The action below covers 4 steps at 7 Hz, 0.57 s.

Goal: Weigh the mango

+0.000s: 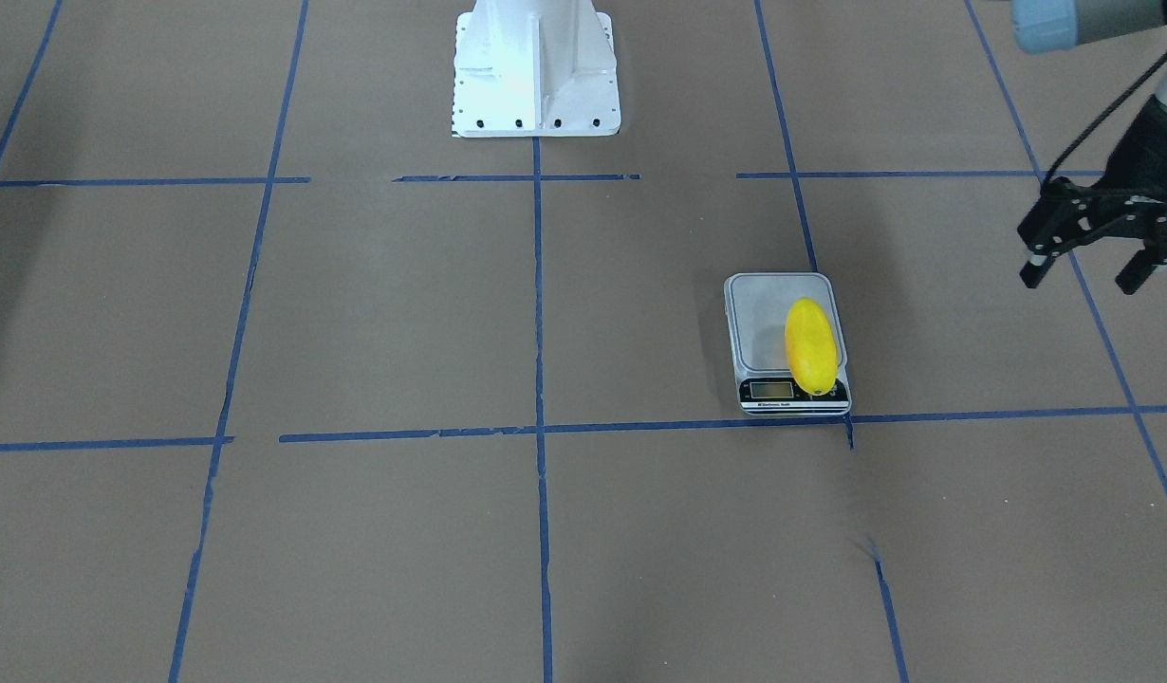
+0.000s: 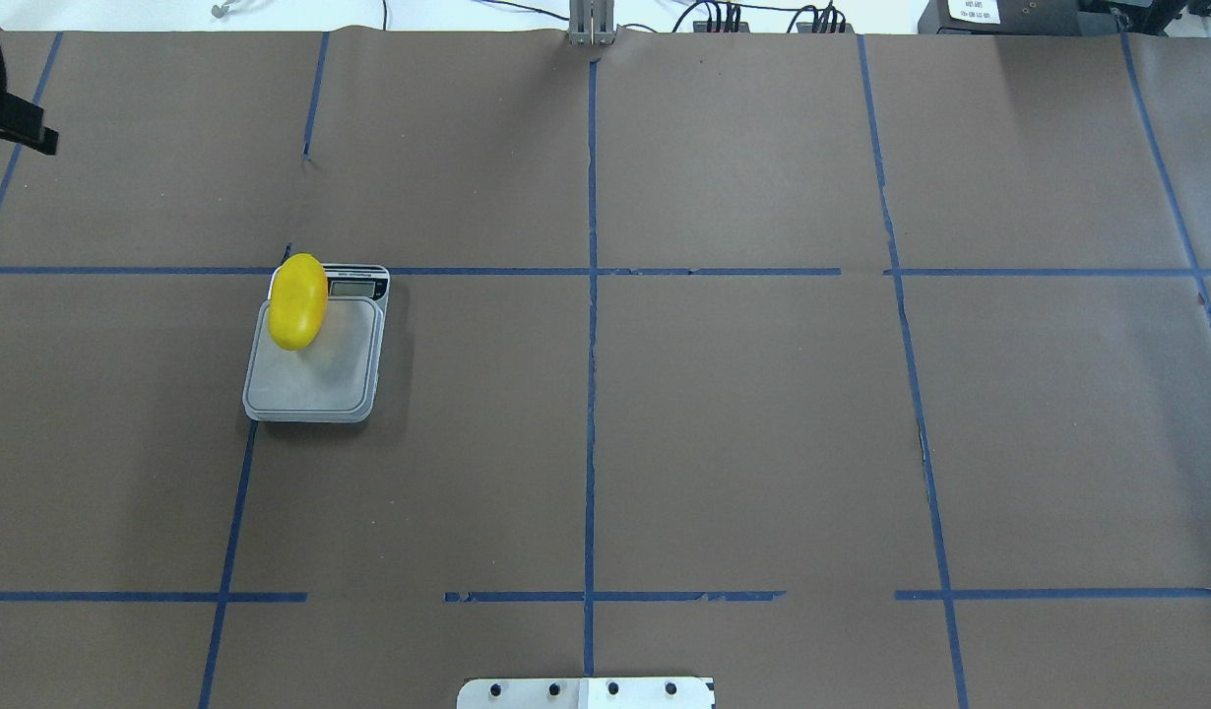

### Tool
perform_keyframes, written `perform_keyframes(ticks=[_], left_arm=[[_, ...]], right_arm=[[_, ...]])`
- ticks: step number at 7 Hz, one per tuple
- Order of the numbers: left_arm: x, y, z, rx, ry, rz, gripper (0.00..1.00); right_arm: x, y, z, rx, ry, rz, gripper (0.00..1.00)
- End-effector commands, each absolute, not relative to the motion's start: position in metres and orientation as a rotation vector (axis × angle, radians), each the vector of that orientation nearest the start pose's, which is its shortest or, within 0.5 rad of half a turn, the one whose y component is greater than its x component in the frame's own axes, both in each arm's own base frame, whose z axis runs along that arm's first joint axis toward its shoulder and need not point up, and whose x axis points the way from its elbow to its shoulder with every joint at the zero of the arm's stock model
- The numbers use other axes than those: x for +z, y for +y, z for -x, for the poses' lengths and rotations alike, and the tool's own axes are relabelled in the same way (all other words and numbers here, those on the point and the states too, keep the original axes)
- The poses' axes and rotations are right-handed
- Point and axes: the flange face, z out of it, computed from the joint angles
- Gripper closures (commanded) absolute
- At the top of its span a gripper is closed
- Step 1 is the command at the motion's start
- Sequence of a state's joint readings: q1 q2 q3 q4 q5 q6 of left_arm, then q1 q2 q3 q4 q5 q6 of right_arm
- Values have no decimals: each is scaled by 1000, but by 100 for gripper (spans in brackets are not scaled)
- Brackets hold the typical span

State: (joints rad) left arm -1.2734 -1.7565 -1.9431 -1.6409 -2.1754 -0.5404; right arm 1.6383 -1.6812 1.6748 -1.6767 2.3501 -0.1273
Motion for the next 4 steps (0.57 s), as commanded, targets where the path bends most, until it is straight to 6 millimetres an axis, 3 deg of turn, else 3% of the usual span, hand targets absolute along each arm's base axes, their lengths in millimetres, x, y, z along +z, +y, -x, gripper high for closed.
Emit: perform_keyframes(ticks=[1,2,4], left_arm=[[497,-545,3,53,754,-243,0],[556,-538,33,67,740,-194,0],[626,-498,60,49,728,-112,0]], right_arm=[[670,-431,-93,-12,-785,31,0],[670,-431,-93,-12,-785,31,0],[670,-431,-93,-12,-785,31,0]])
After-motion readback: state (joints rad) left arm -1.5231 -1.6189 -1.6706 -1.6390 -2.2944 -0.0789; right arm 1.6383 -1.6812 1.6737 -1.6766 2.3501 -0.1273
